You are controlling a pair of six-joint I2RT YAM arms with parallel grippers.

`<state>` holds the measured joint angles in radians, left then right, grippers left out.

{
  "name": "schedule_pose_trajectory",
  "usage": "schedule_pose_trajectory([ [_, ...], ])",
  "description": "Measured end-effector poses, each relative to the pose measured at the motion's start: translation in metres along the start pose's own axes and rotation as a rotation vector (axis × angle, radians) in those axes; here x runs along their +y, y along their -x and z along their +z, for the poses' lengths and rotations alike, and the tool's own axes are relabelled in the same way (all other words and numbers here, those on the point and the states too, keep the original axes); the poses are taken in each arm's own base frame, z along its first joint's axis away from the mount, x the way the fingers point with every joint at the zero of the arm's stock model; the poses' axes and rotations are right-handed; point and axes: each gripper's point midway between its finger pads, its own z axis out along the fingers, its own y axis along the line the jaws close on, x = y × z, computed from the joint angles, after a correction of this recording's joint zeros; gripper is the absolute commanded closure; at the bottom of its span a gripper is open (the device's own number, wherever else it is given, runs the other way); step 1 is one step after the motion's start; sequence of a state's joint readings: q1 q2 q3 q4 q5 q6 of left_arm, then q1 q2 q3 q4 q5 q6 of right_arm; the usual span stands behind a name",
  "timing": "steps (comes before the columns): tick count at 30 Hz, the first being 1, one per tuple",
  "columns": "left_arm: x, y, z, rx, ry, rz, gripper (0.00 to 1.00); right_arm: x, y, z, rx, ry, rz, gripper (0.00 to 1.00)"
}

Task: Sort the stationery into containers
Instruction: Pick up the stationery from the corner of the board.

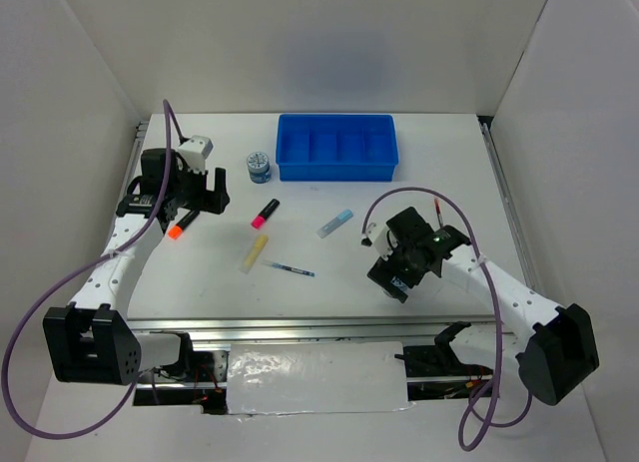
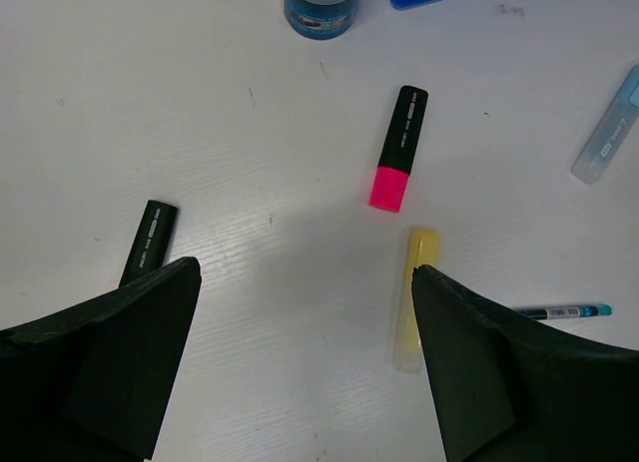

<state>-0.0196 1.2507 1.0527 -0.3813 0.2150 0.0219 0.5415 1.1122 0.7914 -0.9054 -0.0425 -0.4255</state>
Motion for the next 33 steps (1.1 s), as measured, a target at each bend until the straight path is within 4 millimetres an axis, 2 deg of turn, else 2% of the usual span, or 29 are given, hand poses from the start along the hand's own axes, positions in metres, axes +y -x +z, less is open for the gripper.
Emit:
schedule_pose_trajectory([
  [15,-0.004,0.000,0.000,0.000,-0.023,0.005,0.01,-0.003,0.006,0.016,0.000,0.000,0.008,0.02],
  [19,-0.004,-0.003,0.001,0.004,-0.027,0.003,0.01,-0.003,0.007,0.019,-0.003,0.009,0.007,0.11],
  [24,-0.005,-0.005,0.001,0.008,-0.027,0.003,0.01,-0.004,0.007,0.020,-0.007,0.014,0.011,0.17],
  [33,-0.005,-0.005,0.001,0.008,-0.028,0.003,0.01,-0.007,0.005,0.021,-0.008,0.014,0.019,0.46],
])
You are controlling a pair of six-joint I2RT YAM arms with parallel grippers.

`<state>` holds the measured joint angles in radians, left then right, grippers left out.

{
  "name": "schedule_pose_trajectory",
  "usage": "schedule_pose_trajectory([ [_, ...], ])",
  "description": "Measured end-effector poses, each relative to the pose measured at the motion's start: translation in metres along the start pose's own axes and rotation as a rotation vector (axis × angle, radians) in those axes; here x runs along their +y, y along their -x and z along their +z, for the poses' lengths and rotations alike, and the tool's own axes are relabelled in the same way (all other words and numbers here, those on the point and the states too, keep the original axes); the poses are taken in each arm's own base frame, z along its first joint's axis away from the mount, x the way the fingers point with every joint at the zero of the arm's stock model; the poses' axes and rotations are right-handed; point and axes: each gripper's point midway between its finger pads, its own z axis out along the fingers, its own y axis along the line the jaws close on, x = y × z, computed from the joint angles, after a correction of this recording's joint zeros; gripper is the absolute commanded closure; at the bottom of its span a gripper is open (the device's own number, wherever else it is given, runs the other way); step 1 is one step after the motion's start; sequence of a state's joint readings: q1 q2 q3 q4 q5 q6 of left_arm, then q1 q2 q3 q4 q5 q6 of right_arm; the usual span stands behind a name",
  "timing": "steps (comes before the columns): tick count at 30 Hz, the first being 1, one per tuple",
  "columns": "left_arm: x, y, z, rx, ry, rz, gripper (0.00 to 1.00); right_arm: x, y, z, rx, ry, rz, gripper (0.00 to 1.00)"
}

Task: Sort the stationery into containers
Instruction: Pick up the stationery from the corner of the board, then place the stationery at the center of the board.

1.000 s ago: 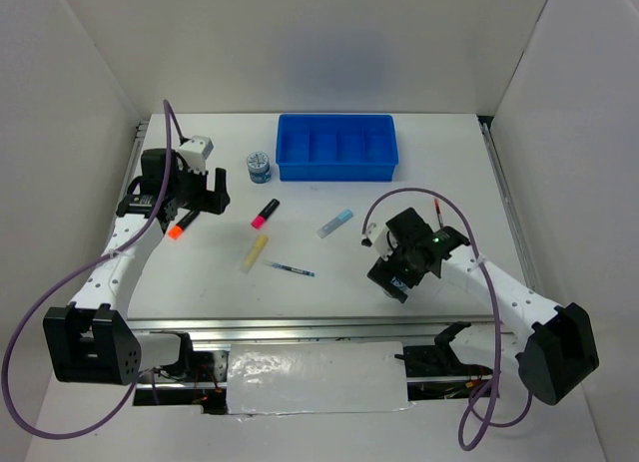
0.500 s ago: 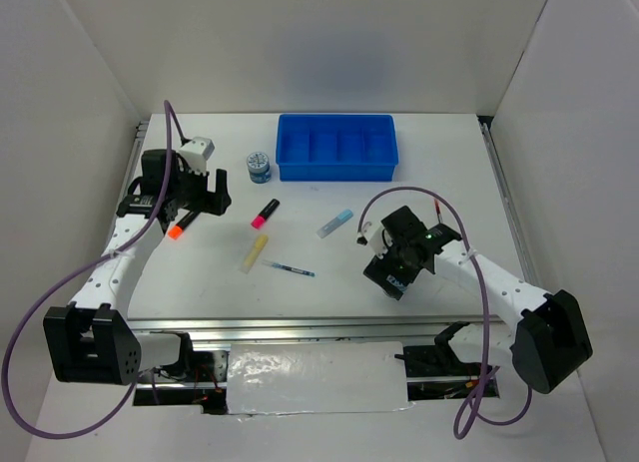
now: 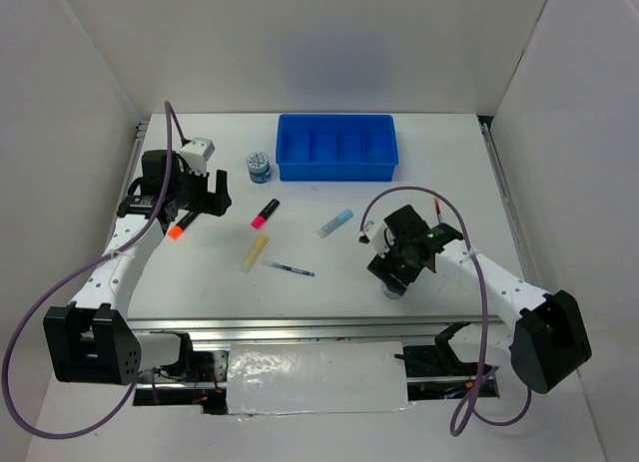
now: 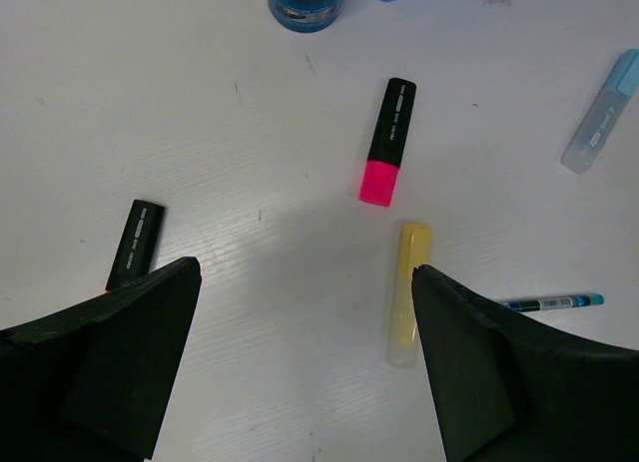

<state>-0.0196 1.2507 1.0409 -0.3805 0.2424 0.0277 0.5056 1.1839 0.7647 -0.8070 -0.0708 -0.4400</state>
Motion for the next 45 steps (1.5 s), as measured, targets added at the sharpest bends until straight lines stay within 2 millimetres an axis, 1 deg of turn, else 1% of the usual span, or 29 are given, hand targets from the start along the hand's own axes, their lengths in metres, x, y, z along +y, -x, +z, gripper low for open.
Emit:
schedule_pose_trajectory([
  [5,-0.001,0.000,0.000,0.000,-0.007,0.000,0.01,-0.003,0.001,-0.001,-0.005,-0.003,0.013,0.53],
  [7,-0.001,0.000,0.000,0.001,-0.007,0.000,0.01,-0.009,0.006,-0.003,-0.007,-0.011,0.028,0.56],
  [9,-0.001,-0.001,0.001,0.004,-0.008,-0.001,0.01,-0.020,0.012,-0.003,-0.009,-0.020,0.061,0.59],
  [11,-0.001,-0.002,0.002,0.008,-0.009,-0.002,0.01,-0.038,0.017,-0.001,-0.014,-0.035,0.115,0.64],
  [14,-0.001,-0.002,0.003,0.009,-0.009,-0.003,0.01,-0.066,0.020,0.002,-0.025,-0.070,0.200,0.70],
  [16,-0.001,-0.002,0.003,0.009,-0.009,-0.003,0.01,-0.083,0.020,0.000,-0.034,-0.091,0.245,0.73],
  [18,-0.001,-0.002,0.003,0.009,-0.010,-0.002,0.01,-0.098,0.023,-0.005,-0.052,-0.109,0.282,0.74],
  [22,-0.001,-0.004,0.005,0.016,-0.015,-0.005,0.01,-0.130,0.041,-0.016,-0.105,-0.151,0.320,0.74],
  [25,-0.001,-0.008,0.009,0.031,-0.018,-0.009,0.01,-0.157,0.046,-0.018,-0.128,-0.177,0.363,0.74],
  [29,-0.001,-0.012,0.013,0.048,-0.025,-0.016,0.01,-0.200,0.040,-0.007,-0.112,-0.199,0.451,0.75],
  [32,-0.001,-0.014,0.016,0.059,-0.027,-0.019,0.01,-0.224,0.036,0.005,-0.101,-0.205,0.498,0.75],
  [36,-0.001,-0.016,0.017,0.064,-0.028,-0.020,0.01,-0.244,0.038,0.016,-0.105,-0.192,0.538,0.74],
  [39,-0.001,-0.016,0.017,0.064,-0.028,-0.020,0.01,-0.254,0.048,0.020,-0.131,-0.182,0.542,0.73],
  [40,-0.001,-0.016,0.017,0.064,-0.028,-0.020,0.01,-0.256,0.051,0.021,-0.141,-0.178,0.543,0.69],
  [41,-0.001,-0.016,0.017,0.064,-0.028,-0.020,0.01,-0.257,0.053,0.022,-0.147,-0.175,0.545,0.62],
  [44,-0.001,-0.016,0.017,0.064,-0.028,-0.020,0.01,-0.259,0.057,0.023,-0.161,-0.171,0.551,0.52],
  [45,-0.001,-0.016,0.017,0.064,-0.028,-0.020,0.01,-0.260,0.057,0.025,-0.164,-0.170,0.552,0.46],
])
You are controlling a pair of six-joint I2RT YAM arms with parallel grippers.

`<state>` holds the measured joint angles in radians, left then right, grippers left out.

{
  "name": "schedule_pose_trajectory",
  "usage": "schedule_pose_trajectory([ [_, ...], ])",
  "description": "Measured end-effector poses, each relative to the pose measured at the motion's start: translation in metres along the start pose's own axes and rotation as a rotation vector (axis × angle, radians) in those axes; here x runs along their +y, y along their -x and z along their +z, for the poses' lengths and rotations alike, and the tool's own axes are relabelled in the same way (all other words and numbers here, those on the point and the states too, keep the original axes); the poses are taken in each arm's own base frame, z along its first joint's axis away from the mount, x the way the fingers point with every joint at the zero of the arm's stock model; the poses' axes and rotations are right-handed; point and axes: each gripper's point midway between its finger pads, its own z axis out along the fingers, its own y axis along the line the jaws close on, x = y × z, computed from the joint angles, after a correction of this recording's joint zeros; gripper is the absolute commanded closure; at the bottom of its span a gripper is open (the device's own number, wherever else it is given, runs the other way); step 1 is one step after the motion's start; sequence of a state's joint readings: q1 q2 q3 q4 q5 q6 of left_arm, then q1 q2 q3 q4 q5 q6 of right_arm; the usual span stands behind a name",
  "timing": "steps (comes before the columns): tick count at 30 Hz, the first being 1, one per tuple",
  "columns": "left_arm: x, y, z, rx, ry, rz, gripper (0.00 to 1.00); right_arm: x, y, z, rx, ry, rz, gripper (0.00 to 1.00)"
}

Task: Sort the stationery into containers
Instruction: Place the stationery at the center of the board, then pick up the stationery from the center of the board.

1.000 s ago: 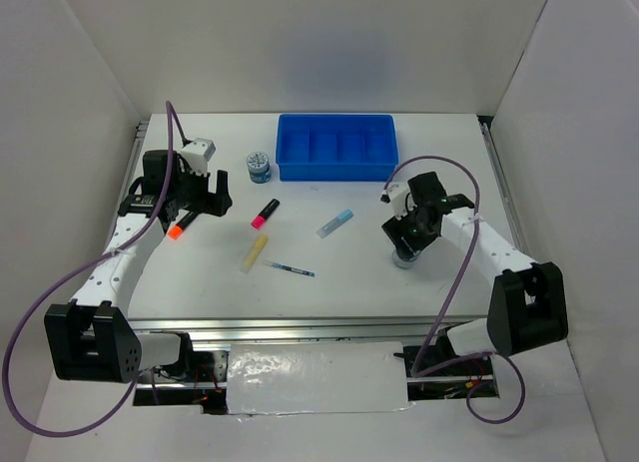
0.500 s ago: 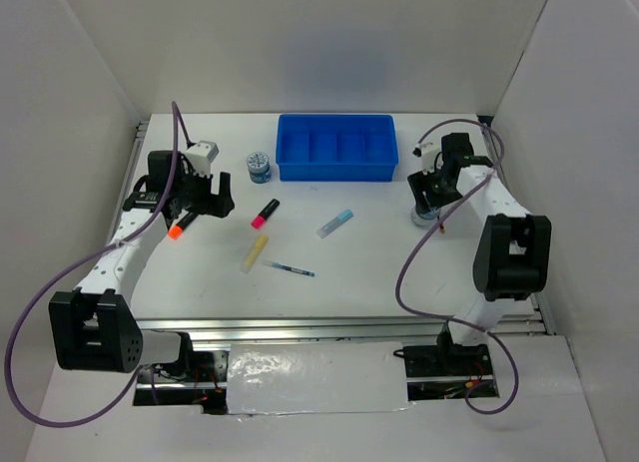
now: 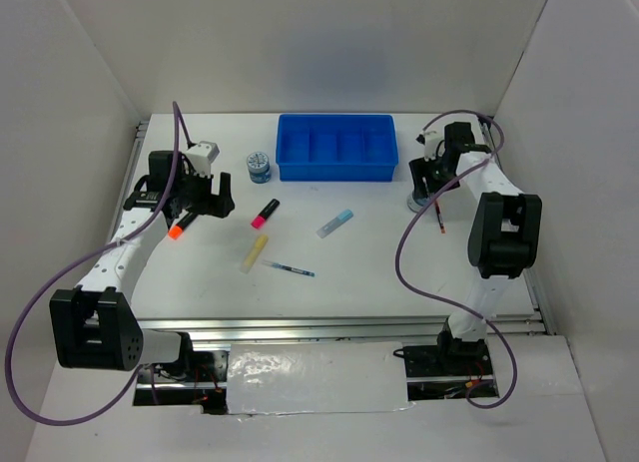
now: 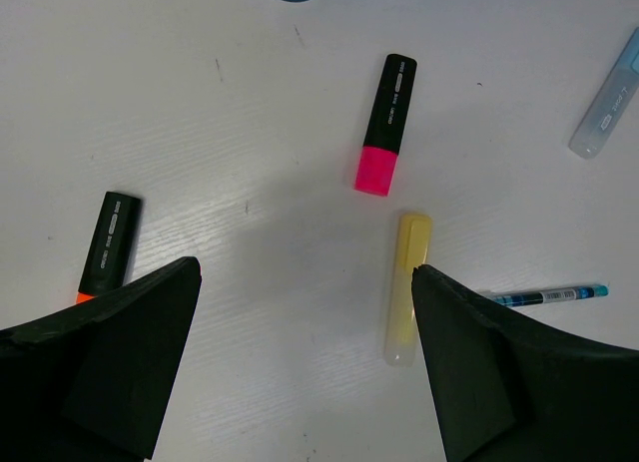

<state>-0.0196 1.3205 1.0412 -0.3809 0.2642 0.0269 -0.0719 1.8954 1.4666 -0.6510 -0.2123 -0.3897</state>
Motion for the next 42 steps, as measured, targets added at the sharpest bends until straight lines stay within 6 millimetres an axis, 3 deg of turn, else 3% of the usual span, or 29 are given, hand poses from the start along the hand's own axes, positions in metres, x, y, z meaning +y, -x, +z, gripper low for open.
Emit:
schedule_pose_trajectory([
  [6,0.000,0.000,0.000,0.000,0.000,0.000,0.01,-0.001,0.006,0.008,-0.026,0.007,0.008,0.29],
  [13,0.000,0.003,0.001,-0.001,-0.001,0.000,0.01,-0.001,0.018,0.014,-0.081,0.015,0.020,0.18],
  [23,-0.001,0.008,-0.001,-0.003,-0.009,0.001,0.01,0.002,0.014,0.027,-0.133,0.049,0.044,0.17],
  [42,-0.007,0.009,-0.001,-0.001,-0.042,-0.001,0.01,-0.002,0.014,0.019,-0.165,0.054,0.062,0.24],
])
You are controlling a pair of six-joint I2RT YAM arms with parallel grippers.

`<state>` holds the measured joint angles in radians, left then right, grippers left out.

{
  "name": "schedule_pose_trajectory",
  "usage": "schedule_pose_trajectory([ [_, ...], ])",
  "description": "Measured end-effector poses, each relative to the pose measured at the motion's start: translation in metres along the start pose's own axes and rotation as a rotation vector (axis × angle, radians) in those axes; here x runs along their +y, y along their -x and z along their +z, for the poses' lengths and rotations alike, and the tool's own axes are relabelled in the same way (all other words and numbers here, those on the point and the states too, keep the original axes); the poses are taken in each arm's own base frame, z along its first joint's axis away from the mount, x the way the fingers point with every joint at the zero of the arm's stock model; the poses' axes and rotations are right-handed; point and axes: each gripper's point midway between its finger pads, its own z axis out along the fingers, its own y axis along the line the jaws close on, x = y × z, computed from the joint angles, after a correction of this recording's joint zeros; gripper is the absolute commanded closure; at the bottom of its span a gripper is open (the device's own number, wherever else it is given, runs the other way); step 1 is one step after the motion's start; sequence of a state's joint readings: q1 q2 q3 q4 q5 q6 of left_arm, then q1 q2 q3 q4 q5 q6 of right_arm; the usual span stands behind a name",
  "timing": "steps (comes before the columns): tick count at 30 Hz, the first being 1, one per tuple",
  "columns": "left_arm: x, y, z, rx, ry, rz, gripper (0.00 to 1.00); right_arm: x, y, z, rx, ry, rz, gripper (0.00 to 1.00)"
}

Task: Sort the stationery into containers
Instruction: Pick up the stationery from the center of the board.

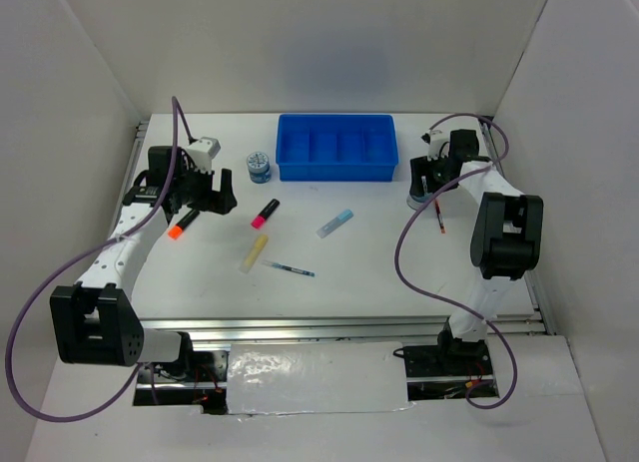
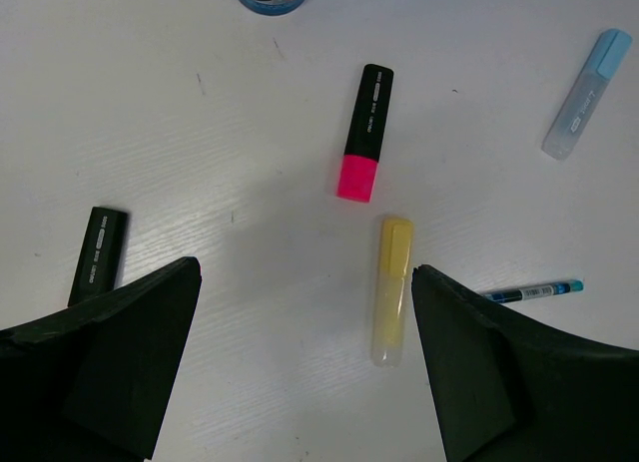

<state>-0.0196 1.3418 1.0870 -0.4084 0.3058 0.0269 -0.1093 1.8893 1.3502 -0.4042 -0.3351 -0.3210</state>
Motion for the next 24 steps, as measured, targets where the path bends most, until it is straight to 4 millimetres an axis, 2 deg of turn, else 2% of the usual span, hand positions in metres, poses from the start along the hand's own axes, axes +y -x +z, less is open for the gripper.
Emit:
schedule_pose_trajectory([
  [3,-0.001,0.000,0.000,0.002,-0.004,-0.001,0.01,0.000,0.000,0.000,0.000,-0.002,-0.001,0.31],
  [6,-0.001,0.001,0.000,0.002,-0.006,0.000,0.01,-0.001,0.000,-0.001,-0.001,-0.007,-0.001,0.52],
  [11,-0.001,0.001,0.000,0.002,-0.007,0.001,0.01,0.002,-0.001,-0.005,0.007,0.000,0.002,0.64],
  [15,-0.001,0.001,0.000,0.002,-0.007,0.003,0.01,0.010,0.005,-0.022,0.015,0.021,0.010,0.71],
  [17,-0.001,0.001,0.000,0.002,-0.008,0.003,0.01,0.014,0.021,-0.039,-0.010,0.026,0.010,0.71],
  [19,-0.001,0.001,0.000,0.002,-0.009,0.003,0.01,0.015,0.048,-0.060,-0.064,0.020,-0.003,0.71],
  [24,-0.001,0.001,0.001,0.000,-0.010,0.003,0.01,0.020,0.140,-0.114,-0.280,-0.016,-0.053,0.74],
])
